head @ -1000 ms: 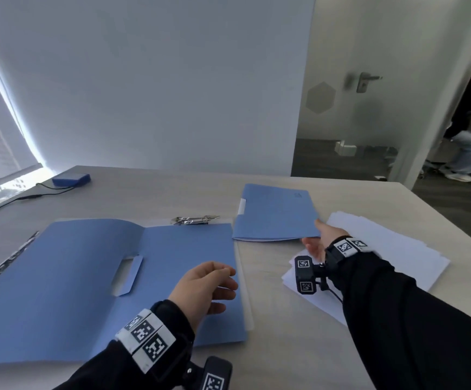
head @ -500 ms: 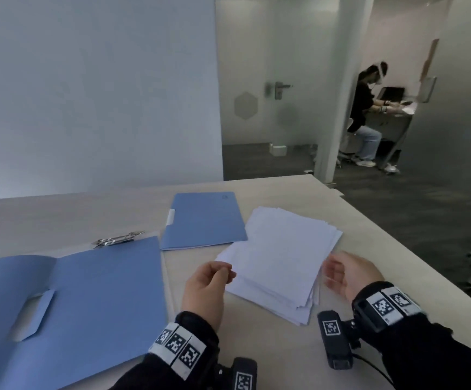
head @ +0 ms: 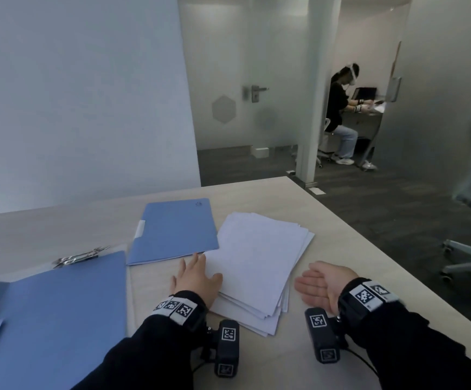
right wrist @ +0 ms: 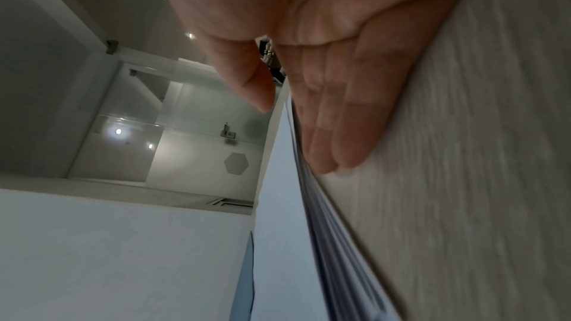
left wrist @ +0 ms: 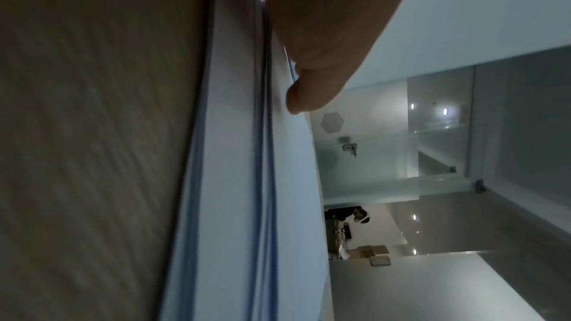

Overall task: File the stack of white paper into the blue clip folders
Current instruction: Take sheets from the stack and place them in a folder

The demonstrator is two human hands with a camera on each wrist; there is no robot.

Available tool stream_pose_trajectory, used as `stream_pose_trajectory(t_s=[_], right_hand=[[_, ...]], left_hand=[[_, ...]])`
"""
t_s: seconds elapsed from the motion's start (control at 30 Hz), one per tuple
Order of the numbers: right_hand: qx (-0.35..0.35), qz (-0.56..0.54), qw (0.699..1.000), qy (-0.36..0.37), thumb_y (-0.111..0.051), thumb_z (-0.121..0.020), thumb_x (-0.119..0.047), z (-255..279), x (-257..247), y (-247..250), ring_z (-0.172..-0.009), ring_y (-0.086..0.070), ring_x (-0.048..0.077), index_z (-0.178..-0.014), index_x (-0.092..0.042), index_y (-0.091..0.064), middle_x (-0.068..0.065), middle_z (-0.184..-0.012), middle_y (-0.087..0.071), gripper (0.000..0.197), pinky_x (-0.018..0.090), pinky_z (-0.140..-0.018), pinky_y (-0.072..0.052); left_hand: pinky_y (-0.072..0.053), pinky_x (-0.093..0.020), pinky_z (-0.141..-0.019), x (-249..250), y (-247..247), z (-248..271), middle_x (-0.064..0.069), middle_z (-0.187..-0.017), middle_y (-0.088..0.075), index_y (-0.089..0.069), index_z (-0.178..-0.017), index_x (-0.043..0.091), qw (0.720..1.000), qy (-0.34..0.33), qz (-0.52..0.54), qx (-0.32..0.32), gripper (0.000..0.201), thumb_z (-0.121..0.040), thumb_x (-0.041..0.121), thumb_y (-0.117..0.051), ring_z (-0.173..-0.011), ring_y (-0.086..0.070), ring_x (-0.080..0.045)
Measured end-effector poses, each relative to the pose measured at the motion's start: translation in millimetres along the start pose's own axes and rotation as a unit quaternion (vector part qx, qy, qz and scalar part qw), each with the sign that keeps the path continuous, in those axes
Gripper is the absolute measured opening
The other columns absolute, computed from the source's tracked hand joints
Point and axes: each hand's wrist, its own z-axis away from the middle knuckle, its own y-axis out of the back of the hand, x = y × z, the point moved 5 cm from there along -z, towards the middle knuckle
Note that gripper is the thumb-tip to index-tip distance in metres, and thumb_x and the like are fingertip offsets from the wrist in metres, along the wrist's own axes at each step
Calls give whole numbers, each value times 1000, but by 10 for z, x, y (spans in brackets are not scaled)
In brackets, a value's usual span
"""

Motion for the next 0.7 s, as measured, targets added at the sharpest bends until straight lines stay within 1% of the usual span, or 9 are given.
stream_pose_trajectory(t_s=[0.07,0.1,0.23,0.33,0.4,0.5,0.57,0.6,0.7], right_hand=[[-5,19,1000,-1,-52,-96,-22,-22,-31,11,-85,-68,30,-103,6,-58,20,-97,-68,30,39,-65,-54],[-8,28,1000,1,-54,-94,-21,-26,-43,10,-85,-68,30,-102,7,-59,20,-96,-69,29,39,-65,-55],[-13,71,997,8,-64,-88,-17,-54,-56,-1,-80,-71,27,-99,5,-65,16,-88,-73,25,35,-60,-57],[-11,82,997,4,-61,-91,-18,-90,-47,7,-78,-73,26,-100,5,-67,17,-92,-75,26,33,-57,-57],[-7,86,996,3,-59,-93,-19,-103,-49,12,-77,-72,27,-103,5,-65,17,-94,-74,27,34,-56,-57],[-2,77,997,5,-57,-93,-15,-104,-52,11,-72,-71,29,-103,4,-64,18,-88,-73,23,33,-50,-56],[-3,75,997,8,-57,-93,-12,-111,-48,14,-73,-71,30,-105,4,-63,19,-90,-73,21,33,-51,-57],[-2,75,997,9,-57,-93,-11,-114,-42,16,-74,-71,31,-106,4,-63,19,-90,-73,22,34,-53,-57],[0,76,997,12,-57,-93,-11,-133,-31,21,-75,-71,30,-108,4,-63,19,-90,-74,22,35,-55,-57]], left_hand=[[2,-49,-120,41,-45,4,12,-162,-9,-26,-147,28,999,-7,-39,-36,65,-85,40,-41,-150,3,-17],[3,-49,-120,53,-53,16,13,-161,-11,-27,-146,30,998,-10,-40,-41,64,-84,39,-41,-150,3,-16],[4,-46,-121,-2,-18,45,10,-158,-26,-33,-144,36,1000,-4,7,-19,65,-81,37,-49,-150,-1,-8],[4,-47,-121,-24,-12,45,14,-160,-20,-31,-145,36,1000,-15,20,-11,67,-81,39,-50,-150,0,-10],[4,-47,-120,-23,-25,43,14,-159,-21,-31,-145,36,1000,-12,8,-18,67,-80,41,-48,-150,0,-9],[4,-46,-120,-18,-30,43,14,-152,-35,-39,-138,41,1000,-8,13,-18,58,-81,43,-48,-148,-9,-4],[3,-46,-120,-25,-14,54,18,-148,-40,-44,-131,44,999,-11,33,-14,52,-80,46,-49,-146,-20,-4],[3,-46,-120,-31,-9,60,18,-148,-40,-44,-130,45,999,-12,41,-13,50,-80,46,-49,-145,-22,-4],[4,-46,-120,-24,-6,82,14,-151,-37,-41,-134,44,999,-16,30,-20,53,-82,44,-49,-148,-10,-2]])
